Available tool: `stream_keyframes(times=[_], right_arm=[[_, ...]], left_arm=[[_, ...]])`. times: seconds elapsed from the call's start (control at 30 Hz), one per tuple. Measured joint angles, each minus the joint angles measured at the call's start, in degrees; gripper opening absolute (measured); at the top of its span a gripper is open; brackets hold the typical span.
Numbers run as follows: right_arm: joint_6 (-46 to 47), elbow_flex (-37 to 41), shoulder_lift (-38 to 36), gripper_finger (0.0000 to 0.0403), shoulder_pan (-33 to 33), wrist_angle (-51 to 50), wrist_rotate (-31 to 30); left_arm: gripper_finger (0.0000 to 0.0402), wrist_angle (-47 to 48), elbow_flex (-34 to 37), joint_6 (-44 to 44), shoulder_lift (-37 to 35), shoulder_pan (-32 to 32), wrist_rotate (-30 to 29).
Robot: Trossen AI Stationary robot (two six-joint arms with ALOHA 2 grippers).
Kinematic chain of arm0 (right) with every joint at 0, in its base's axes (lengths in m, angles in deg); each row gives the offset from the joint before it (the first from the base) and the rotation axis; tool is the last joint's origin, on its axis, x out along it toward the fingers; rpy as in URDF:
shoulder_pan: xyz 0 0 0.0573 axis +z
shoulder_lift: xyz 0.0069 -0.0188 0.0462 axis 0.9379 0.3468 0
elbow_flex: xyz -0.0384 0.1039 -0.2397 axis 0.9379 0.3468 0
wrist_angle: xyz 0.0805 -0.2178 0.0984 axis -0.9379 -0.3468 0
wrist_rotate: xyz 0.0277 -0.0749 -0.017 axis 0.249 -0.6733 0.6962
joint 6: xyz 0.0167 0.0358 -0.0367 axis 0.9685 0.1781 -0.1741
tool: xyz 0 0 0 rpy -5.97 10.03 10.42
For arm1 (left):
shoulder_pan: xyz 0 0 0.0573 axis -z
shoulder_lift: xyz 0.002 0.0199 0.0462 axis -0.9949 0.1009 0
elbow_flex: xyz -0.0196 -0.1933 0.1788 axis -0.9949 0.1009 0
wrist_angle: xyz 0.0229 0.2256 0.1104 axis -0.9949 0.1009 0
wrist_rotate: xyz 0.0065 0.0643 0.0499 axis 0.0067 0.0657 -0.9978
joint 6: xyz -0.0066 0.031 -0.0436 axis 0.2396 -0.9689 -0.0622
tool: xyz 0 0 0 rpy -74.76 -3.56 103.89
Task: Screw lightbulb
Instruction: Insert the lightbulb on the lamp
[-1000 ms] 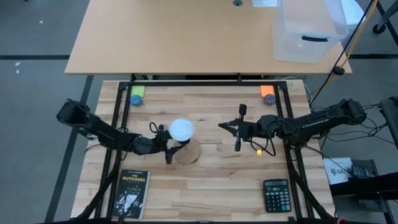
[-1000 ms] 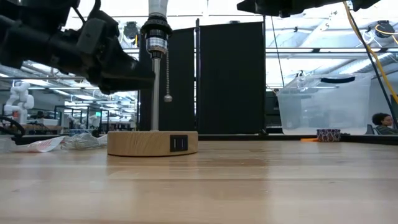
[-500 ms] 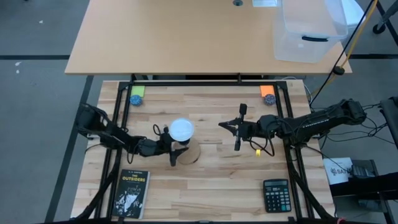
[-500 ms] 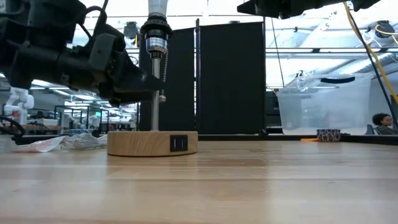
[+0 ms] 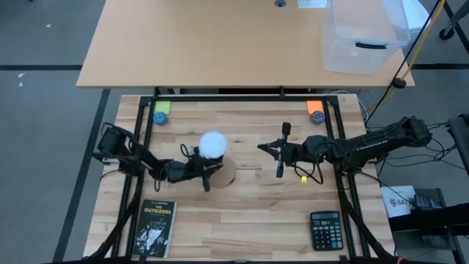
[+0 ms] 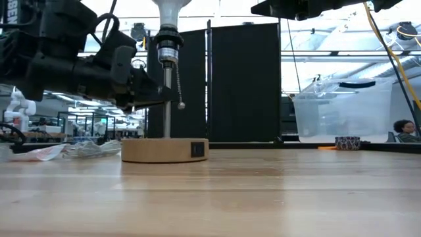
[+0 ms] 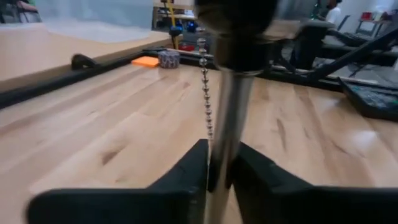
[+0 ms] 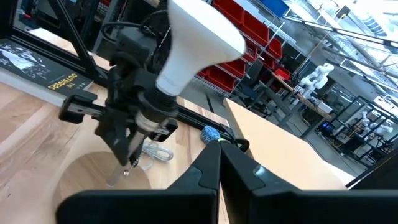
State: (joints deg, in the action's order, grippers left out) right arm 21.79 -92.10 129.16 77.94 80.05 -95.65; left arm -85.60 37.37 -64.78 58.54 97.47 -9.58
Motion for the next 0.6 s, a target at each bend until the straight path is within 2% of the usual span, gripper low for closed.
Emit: stream_keyframes(times=[0.07,0.37,0.6], right_arm=[[0.00,0.00,0.00,0.0000,0.00,0.00,0.00],[0.21,0.00,0.00,0.0000,0.00,-0.02,0.13],[3.20,0.00,0.00,0.0000,-0.16,-0.68,0.31]], left_arm=[[0.0036,-0.06,-0.32,-0.76,-0.02,-0.93,0.14],[0.0036,5.60,-4.03,-2.01,-0.02,-6.75,6.49],[0.0036,5.47,-8.88,-2.05,4.82,-9.72,8.14]])
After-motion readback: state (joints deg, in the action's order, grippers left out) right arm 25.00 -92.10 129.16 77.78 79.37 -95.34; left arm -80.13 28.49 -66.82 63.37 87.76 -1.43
